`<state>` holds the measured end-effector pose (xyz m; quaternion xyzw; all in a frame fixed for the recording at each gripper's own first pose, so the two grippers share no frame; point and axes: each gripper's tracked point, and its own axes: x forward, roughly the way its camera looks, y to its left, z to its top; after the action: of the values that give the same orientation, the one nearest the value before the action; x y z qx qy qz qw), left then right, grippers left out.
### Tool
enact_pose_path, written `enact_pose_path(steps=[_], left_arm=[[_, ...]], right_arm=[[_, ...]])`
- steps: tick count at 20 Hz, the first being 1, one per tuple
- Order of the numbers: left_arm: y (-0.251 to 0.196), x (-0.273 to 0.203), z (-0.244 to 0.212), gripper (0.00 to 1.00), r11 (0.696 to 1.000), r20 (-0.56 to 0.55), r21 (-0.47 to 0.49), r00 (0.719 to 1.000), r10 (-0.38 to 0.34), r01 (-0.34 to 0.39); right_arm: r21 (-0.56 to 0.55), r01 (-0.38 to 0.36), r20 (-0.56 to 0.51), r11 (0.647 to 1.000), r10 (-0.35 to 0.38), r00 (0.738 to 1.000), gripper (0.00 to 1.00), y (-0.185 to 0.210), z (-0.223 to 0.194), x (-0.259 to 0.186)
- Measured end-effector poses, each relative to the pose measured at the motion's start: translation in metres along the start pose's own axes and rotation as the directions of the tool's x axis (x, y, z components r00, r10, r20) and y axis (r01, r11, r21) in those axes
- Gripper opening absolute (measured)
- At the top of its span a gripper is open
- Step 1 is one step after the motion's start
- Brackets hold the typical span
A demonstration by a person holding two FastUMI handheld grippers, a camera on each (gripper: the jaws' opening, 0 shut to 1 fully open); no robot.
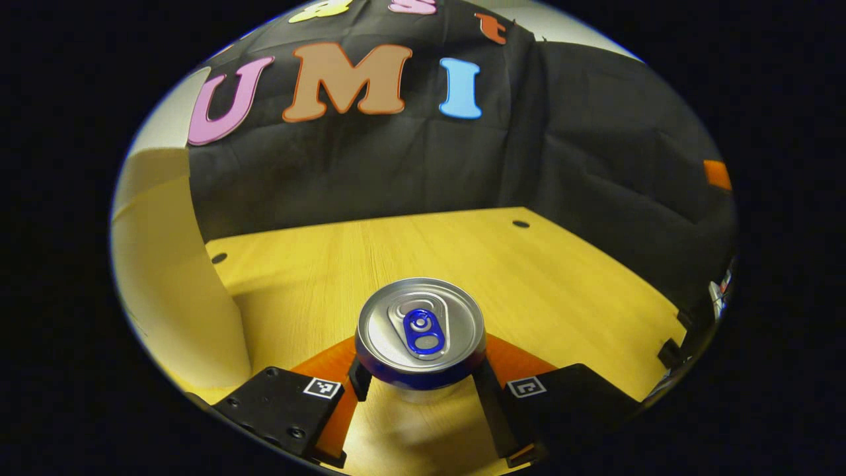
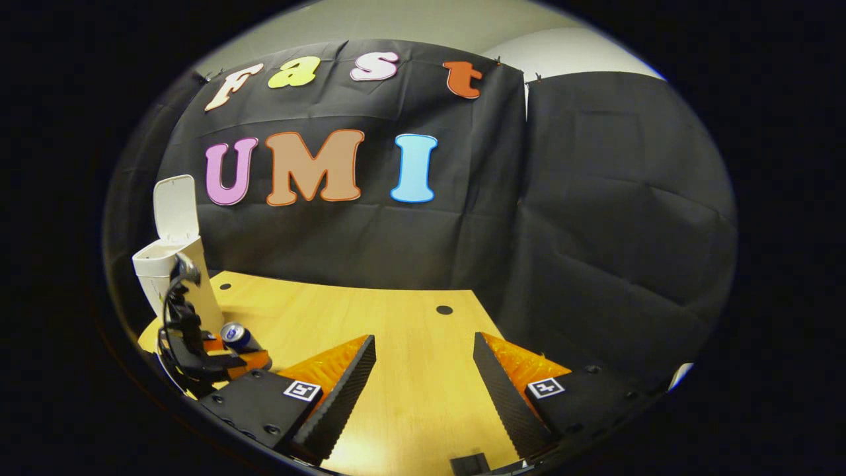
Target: Press the lid of the desktop garbage bin to open it, pick up the crumpled paper on the desktop and throw it into the bin, then pick up the pop can on the desktop and drop it into the bin, and finally close the garbage bin lid.
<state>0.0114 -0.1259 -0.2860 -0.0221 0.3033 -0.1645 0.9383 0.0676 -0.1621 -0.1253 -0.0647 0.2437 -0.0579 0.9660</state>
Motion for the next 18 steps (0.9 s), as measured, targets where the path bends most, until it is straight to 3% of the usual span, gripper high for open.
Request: enact_pose_path(steps=[2,4,9,14,18], left_arm=[[-0.002,-0.017,0.066,0.76,1.000,0.162,-0.015,0.986,-0.024,0.027],[0.007,-0.036,0.119,0.74,1.000,0.248,-0.016,0.968,-0.018,0.023],[0.052,-0.082,0.197,0.74,0.995,0.397,-0.056,0.912,0.099,-0.083],[0.125,-0.113,0.231,0.73,0.966,0.454,-0.091,0.853,0.257,-0.242],[0.202,-0.139,0.222,0.74,0.902,0.428,-0.145,0.796,0.428,-0.406]], right_arm=[[0.008,-0.036,0.011,0.999,0.036,0.999,0.98,0.015,0.003,0.006],[0.005,-0.063,0.013,0.998,0.063,0.998,0.98,0.028,0.005,0.013],[0.002,-0.120,0.030,0.993,0.120,0.992,0.98,0.049,0.009,0.024],[0.009,-0.157,0.029,0.988,0.156,0.987,0.98,0.062,0.011,0.033],[0.011,-0.180,0.019,0.984,0.179,0.984,0.98,0.074,0.006,0.040]])
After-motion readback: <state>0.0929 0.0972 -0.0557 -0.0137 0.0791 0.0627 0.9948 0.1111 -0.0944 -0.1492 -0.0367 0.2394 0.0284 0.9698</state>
